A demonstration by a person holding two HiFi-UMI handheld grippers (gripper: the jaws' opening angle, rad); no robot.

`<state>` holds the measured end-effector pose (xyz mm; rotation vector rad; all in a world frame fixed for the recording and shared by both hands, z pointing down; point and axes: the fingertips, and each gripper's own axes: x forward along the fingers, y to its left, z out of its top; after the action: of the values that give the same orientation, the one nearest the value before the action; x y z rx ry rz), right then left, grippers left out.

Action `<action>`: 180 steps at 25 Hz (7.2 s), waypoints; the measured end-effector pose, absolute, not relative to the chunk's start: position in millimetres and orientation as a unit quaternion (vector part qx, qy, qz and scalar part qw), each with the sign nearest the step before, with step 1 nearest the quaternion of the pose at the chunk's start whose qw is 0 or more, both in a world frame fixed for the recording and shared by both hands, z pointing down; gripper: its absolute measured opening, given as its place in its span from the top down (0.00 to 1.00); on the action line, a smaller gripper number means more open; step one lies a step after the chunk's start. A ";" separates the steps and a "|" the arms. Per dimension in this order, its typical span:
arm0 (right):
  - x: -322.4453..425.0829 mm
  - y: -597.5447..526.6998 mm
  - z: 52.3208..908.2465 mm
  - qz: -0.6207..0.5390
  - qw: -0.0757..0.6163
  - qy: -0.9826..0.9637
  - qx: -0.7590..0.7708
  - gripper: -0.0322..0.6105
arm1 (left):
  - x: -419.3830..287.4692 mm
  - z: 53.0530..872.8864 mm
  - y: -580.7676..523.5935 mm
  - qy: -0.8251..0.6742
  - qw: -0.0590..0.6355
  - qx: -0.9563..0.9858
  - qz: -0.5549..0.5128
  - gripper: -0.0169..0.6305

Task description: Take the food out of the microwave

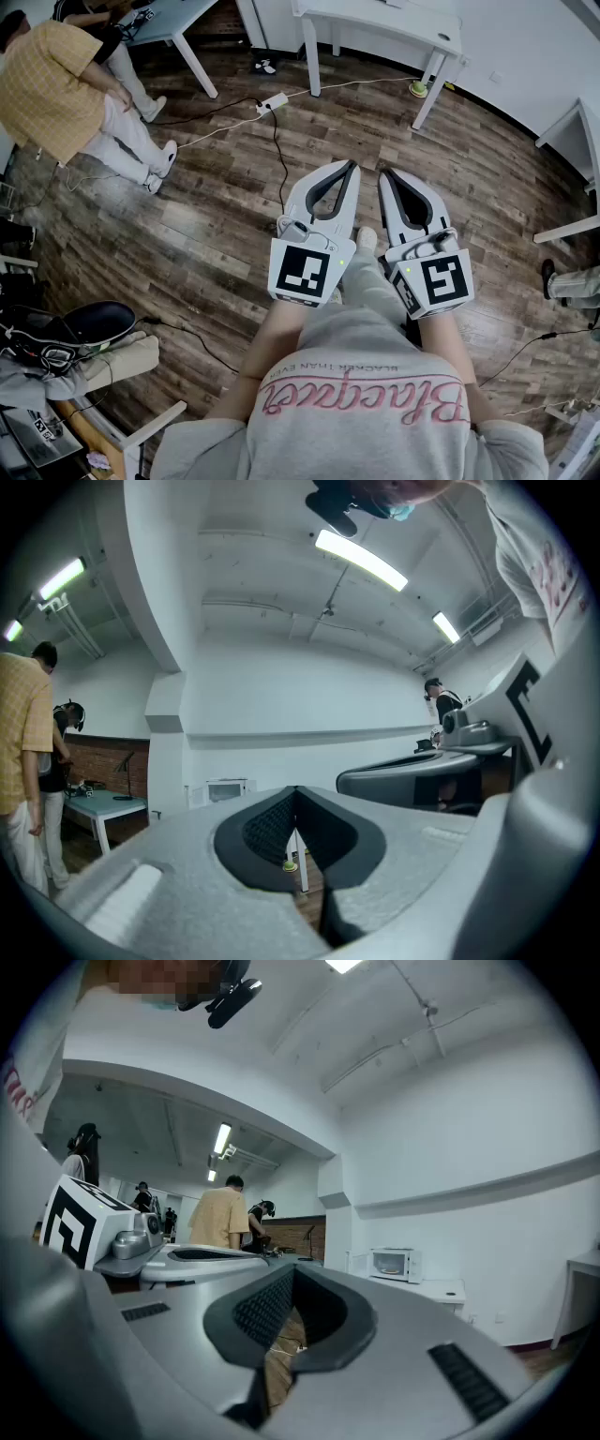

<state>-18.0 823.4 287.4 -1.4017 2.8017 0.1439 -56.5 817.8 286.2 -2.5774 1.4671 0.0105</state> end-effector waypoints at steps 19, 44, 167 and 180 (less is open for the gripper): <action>8.8 671.4 293.3 0.005 0.018 0.889 -0.458 0.93 | -30.7 295.8 666.3 0.475 0.070 -0.877 -0.026 0.96; 50.7 487.5 295.6 0.003 0.000 0.910 -0.414 0.93 | 17.3 294.1 475.3 0.503 0.048 -0.863 -0.018 0.96; 34.6 -357.0 430.5 -0.190 -0.065 0.864 -0.461 0.93 | -44.4 554.9 -436.7 0.469 -0.596 -0.626 0.183 0.53; 42.1 -358.6 428.5 -0.192 -0.077 0.861 -0.465 0.93 | -46.8 551.0 -437.8 0.473 -0.622 -0.585 0.218 0.73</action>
<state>42.1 -358.6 428.5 -1.5373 2.8448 -0.6336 -46.8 -437.8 551.0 -3.3495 2.7059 1.2505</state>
